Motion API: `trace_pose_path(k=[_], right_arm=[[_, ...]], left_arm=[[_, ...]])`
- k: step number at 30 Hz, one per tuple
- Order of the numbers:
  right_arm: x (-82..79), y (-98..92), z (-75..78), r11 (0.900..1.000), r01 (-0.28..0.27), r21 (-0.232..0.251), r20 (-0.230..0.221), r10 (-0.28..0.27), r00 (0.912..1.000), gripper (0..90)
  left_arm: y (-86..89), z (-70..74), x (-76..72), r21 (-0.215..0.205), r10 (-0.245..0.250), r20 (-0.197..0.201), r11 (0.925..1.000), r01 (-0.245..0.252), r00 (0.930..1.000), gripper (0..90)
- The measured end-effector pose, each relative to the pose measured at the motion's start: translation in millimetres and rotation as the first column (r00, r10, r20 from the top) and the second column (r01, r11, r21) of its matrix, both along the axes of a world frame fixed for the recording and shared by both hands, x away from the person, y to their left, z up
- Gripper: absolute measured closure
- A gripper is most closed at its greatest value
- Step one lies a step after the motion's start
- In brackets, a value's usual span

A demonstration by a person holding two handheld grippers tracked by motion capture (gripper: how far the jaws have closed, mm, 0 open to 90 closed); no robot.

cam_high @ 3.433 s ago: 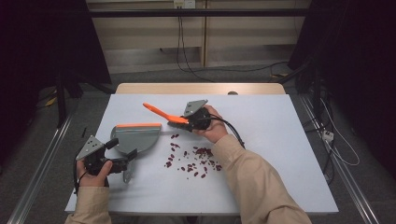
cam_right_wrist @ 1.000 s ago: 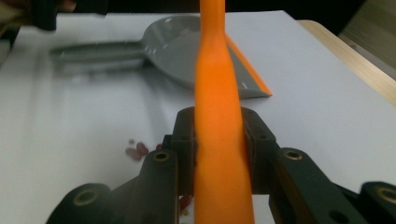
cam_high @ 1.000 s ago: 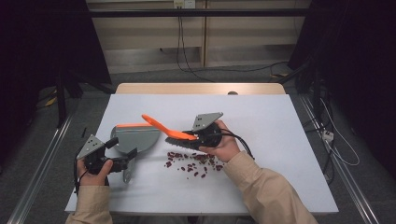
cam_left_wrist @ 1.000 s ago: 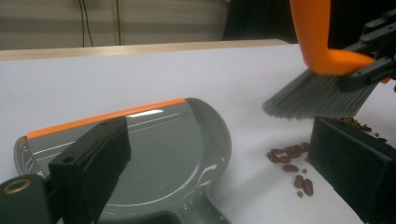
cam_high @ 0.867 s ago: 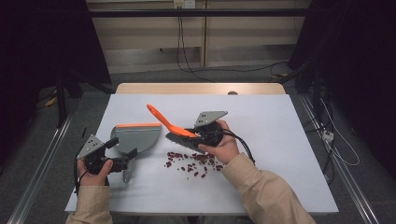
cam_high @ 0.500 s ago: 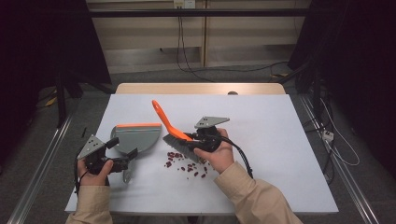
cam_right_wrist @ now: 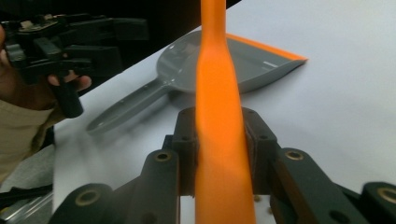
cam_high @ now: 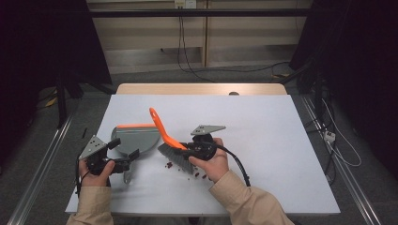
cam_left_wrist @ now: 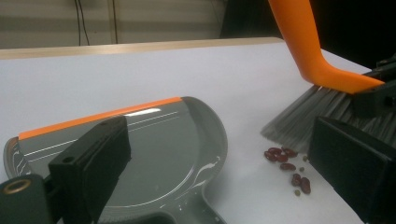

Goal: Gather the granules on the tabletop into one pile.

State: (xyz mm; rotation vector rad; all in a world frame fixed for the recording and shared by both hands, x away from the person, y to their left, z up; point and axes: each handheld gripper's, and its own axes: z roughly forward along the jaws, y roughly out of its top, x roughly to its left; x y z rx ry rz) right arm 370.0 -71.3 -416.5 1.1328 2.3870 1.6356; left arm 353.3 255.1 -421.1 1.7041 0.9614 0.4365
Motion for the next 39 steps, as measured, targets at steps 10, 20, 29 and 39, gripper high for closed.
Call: trace_pose_path(k=[10,20,29,39], right_arm=[[-11.8,28.8,-7.9,1.000,-0.007,0.027,-0.086,0.010,0.9963,71.6],[-5.4,31.8,-23.3,0.997,0.063,-0.053,-0.134,-0.069,0.9886,71.4],[-3.6,16.2,-24.7,0.992,0.100,-0.071,-0.148,-0.110,0.9828,71.1],[-2.3,-4.4,-24.3,0.988,0.134,-0.082,-0.151,-0.145,0.9778,71.0]], left_arm=[[2.5,0.3,0.0,-0.006,0.009,0.002,0.9999,-0.009,1.0000,5.8],[3.5,0.2,0.0,-0.004,0.009,0.003,1.0000,-0.009,1.0000,5.9],[4.0,1.0,-1.6,-0.001,0.010,0.006,0.9999,-0.010,0.9999,5.9],[3.6,1.1,-1.7,0.003,0.009,0.008,0.9999,-0.009,0.9999,5.9]])
